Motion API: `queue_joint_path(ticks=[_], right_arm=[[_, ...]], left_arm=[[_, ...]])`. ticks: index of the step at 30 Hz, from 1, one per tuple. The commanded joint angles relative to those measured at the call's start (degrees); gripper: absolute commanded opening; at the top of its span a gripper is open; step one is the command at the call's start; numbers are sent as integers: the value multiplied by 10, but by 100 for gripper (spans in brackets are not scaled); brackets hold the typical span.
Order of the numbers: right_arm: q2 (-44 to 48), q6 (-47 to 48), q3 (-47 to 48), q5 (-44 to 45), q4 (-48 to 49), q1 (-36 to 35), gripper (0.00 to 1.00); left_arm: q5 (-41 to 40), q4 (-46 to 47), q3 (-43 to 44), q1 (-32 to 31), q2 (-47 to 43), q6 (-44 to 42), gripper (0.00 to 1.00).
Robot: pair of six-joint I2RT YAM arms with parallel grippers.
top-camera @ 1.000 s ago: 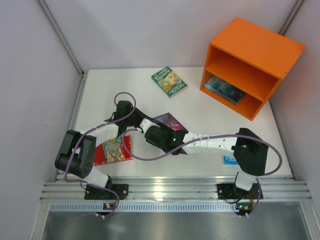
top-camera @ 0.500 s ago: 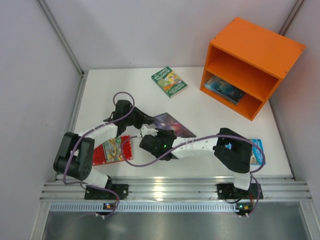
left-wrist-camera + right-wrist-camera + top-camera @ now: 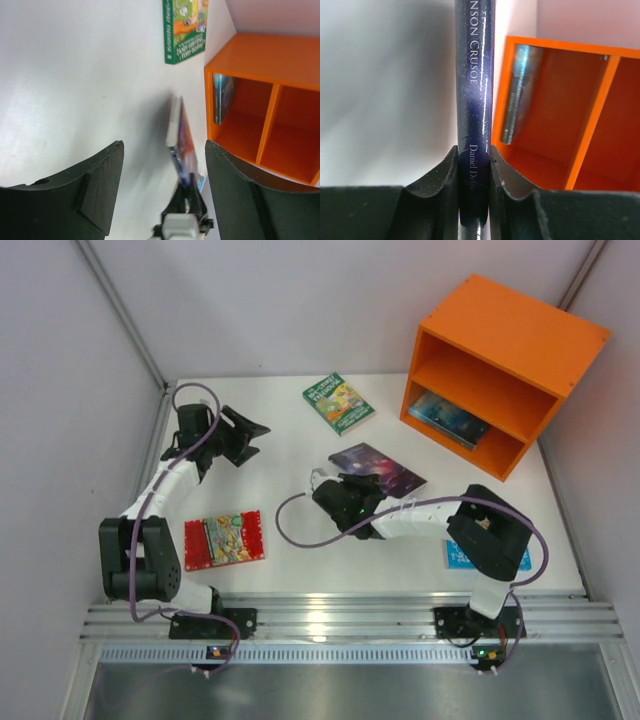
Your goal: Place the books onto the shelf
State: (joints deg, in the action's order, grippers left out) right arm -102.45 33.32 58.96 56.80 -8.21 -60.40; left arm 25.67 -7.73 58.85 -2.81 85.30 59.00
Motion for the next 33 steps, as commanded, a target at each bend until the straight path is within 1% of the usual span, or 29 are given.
queue_joint_path(ticks=[1, 2, 3, 4, 5, 6, 7, 8, 10, 16, 23, 26, 28, 29, 30, 32, 33], right_arm=[[58, 125, 0, 60, 128, 53, 0], [59, 140, -2, 60, 144, 67, 0], [61, 174, -4, 60, 180, 81, 0], [60, 194, -12, 58, 203, 112, 0], [60, 241, -18, 53, 233, 127, 0], [56, 269, -25, 48, 267, 141, 0], [55, 297, -41, 44, 341, 168, 0], [53, 344, -46, 32, 370, 179, 0], [39, 377, -42, 22, 427, 214, 0], [9, 415, -18, -25, 458, 297, 0], [-19, 433, -2, -101, 478, 353, 0], [-27, 423, 5, -138, 477, 375, 0], [-43, 422, 15, -146, 483, 390, 0], [-51, 431, 17, -151, 498, 396, 0], [-67, 436, 16, -157, 536, 401, 0], [-81, 445, 16, -175, 551, 410, 0], [-94, 446, 16, -180, 575, 412, 1]], left_arm=[[4, -55, 7, 25, -32, -65, 71], [3, -65, 6, 24, -41, -74, 71], [4, -64, -7, 24, -47, -81, 71], [7, -60, -20, 25, -52, -88, 71], [10, -55, -33, 24, -66, -90, 71], [12, -42, -63, 25, -72, -90, 71], [22, -36, -77, 25, -79, -90, 71], [27, -30, -89, 25, -87, -91, 71], [46, -19, -116, 25, -93, -93, 71], [50, -39, -126, 25, -93, -125, 71], [57, -27, -138, 25, -94, -122, 71], [58, -27, -136, 25, -94, -121, 71], [57, -27, -134, 24, -94, -122, 71], [57, -30, -131, 25, -94, -122, 71], [55, -33, -130, 25, -94, -123, 71], [51, -33, -129, 24, -94, -127, 72], [50, -33, -129, 24, -94, -127, 72]])
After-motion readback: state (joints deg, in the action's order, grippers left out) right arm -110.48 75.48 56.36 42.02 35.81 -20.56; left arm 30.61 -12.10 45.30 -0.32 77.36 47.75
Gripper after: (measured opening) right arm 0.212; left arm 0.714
